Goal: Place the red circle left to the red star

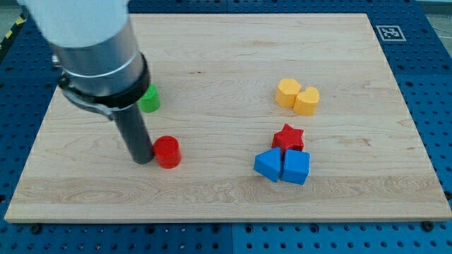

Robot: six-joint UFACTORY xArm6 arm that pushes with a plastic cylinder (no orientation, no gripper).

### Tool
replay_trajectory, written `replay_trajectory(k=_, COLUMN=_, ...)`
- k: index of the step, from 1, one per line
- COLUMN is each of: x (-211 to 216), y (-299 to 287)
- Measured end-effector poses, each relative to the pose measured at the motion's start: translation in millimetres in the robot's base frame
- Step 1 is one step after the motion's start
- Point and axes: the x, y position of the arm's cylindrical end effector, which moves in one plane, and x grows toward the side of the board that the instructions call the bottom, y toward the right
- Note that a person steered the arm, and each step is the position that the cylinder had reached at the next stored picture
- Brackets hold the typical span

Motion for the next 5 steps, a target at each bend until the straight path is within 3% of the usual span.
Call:
replay_trajectory(k=3, x=5, y=16)
replay_trajectory(k=5, x=2, y=72)
